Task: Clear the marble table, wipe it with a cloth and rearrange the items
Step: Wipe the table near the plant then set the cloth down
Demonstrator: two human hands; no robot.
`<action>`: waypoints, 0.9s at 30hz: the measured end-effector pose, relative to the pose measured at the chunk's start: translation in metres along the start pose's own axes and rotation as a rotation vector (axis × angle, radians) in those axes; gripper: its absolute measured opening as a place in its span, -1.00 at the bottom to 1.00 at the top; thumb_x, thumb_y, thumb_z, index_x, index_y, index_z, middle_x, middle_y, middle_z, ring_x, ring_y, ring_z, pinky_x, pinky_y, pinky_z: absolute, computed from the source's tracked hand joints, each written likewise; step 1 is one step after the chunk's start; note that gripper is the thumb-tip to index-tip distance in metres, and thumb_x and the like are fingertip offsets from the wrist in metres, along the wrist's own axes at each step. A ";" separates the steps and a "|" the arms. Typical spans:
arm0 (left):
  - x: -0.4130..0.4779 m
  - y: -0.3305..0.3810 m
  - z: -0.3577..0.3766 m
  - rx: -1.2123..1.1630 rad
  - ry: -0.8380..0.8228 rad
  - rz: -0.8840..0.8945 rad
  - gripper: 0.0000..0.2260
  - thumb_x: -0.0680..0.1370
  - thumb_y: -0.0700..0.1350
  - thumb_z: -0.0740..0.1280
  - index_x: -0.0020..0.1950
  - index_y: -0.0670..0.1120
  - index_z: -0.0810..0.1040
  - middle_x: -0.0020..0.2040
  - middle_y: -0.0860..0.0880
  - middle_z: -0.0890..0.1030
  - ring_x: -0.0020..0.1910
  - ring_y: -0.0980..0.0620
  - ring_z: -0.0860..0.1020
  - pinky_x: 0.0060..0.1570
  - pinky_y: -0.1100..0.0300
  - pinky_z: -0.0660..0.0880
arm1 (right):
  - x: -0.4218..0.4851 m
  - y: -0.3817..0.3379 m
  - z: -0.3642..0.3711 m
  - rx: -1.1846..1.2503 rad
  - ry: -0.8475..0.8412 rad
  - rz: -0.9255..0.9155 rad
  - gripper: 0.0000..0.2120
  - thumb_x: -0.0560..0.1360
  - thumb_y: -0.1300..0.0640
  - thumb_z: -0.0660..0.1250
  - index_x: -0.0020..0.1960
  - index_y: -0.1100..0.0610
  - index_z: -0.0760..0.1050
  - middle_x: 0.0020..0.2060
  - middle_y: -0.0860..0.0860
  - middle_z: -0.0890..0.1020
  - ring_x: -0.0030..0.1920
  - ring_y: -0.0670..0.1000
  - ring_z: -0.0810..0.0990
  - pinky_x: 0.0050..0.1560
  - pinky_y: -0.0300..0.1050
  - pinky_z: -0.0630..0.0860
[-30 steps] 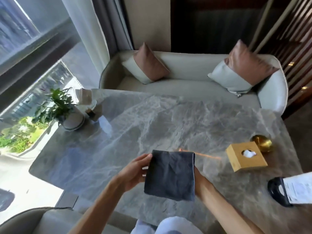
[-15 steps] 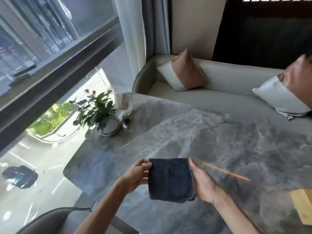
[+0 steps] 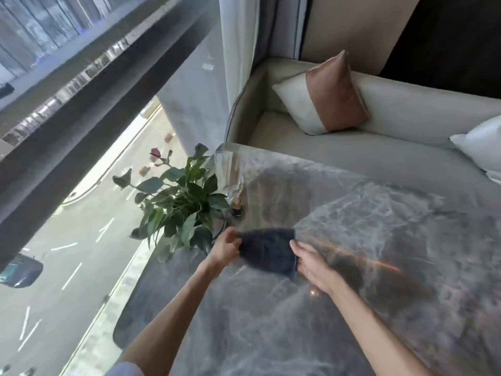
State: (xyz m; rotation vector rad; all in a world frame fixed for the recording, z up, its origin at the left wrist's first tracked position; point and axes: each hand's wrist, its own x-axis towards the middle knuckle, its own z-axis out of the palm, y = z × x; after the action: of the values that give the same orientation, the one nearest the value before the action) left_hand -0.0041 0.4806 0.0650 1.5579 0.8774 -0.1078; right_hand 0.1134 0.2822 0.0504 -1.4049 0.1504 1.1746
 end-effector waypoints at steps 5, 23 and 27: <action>0.037 -0.002 -0.002 0.252 0.250 0.395 -0.76 0.55 -0.36 0.23 0.12 -0.13 0.57 0.02 0.06 0.64 -0.02 0.24 0.57 0.02 0.43 0.45 | 0.053 -0.017 0.006 -0.530 0.072 -0.542 -0.68 0.62 0.30 0.17 0.34 0.16 0.44 0.38 -0.03 0.45 0.46 -0.16 0.25 0.33 -0.51 0.17; 0.043 -0.116 0.016 0.633 0.302 0.586 -0.66 0.46 -0.40 0.26 0.19 -0.21 0.59 0.24 -0.14 0.59 0.23 -0.08 0.49 0.22 0.11 0.46 | 0.076 0.086 -0.014 -1.146 0.405 -0.619 -0.48 0.45 0.48 0.23 0.28 0.05 0.55 0.34 0.00 0.50 0.41 0.03 0.37 0.43 0.15 0.31; 0.070 -0.112 0.037 0.868 0.045 0.505 -0.48 0.63 0.02 0.12 0.55 -0.18 0.23 0.58 -0.17 0.18 0.58 -0.15 0.09 0.56 0.00 0.06 | 0.093 0.080 0.005 -1.350 0.485 -0.605 -0.56 0.59 0.01 0.22 0.44 0.07 0.36 0.43 0.06 0.40 0.46 0.13 0.28 0.44 0.18 0.28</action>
State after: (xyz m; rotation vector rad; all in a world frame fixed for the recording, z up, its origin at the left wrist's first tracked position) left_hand -0.0042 0.4718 -0.0715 2.5579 0.4437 -0.0921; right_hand 0.0992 0.3158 -0.0664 -2.6220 -0.8340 0.2901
